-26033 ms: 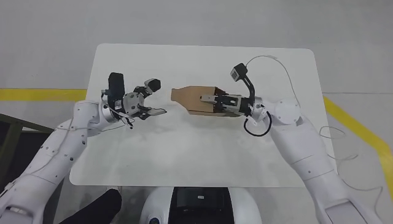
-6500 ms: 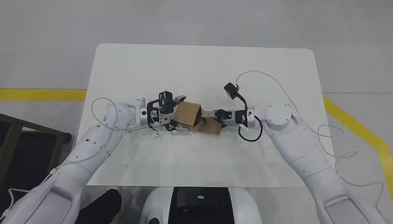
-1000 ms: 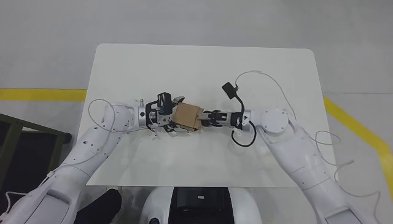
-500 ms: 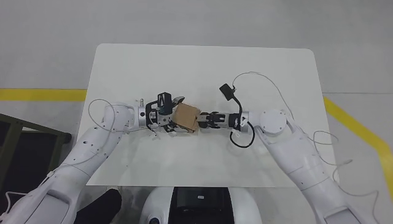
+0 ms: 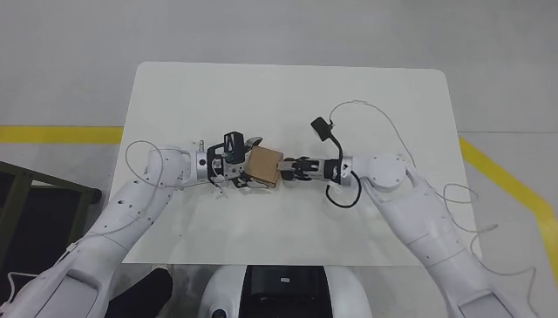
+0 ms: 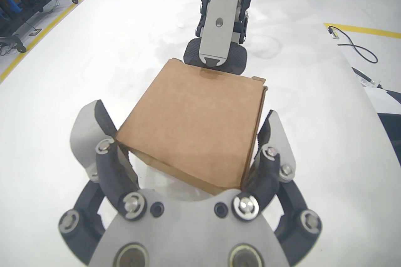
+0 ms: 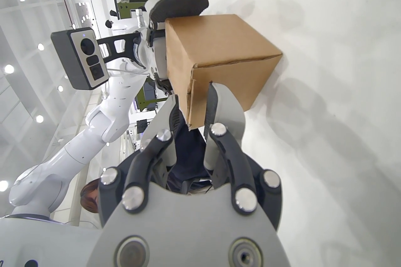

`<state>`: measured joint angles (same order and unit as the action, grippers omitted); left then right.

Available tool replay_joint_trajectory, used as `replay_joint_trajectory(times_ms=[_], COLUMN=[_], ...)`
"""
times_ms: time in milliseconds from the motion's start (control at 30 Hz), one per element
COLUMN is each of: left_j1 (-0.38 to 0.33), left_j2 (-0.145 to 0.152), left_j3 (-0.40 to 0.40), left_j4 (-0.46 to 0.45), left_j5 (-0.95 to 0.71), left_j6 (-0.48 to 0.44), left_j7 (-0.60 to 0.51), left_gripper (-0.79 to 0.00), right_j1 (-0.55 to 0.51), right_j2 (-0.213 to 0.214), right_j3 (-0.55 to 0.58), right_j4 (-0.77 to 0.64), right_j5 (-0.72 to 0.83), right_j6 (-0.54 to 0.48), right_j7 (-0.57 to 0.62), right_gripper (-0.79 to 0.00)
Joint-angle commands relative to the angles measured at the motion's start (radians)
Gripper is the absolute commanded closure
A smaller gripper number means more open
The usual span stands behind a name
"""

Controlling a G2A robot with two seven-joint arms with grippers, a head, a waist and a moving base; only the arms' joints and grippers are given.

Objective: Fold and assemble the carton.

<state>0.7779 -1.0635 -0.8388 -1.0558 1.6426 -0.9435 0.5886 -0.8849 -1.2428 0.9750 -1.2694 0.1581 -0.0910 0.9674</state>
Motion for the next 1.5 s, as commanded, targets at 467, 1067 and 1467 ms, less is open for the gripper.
replay_joint_trajectory(times_ms=[467,1067,1467], left_j1=[-0.002,-0.004,0.03], left_j2=[-0.002,-0.001,0.052], left_j3=[0.002,-0.002,-0.07], left_j4=[0.003,0.009,-0.012], left_j5=[-0.003,-0.006,0.042], left_j6=[0.004,0.005,-0.069], left_j7=[-0.006,-0.008,0.109], left_gripper=[-0.785,-0.785,-0.785], right_j1=[-0.021,-0.001,-0.074], right_j2=[0.003,-0.003,0.031], right_j3=[-0.006,-0.016,0.087], right_j4=[-0.02,-0.018,-0.126], right_j5=[0.014,0.022,-0.007], right_j6=[-0.004,-0.018,-0.039], right_j7=[0.034,0.024,0.017], right_gripper=[-0.157,-0.443,-0.785])
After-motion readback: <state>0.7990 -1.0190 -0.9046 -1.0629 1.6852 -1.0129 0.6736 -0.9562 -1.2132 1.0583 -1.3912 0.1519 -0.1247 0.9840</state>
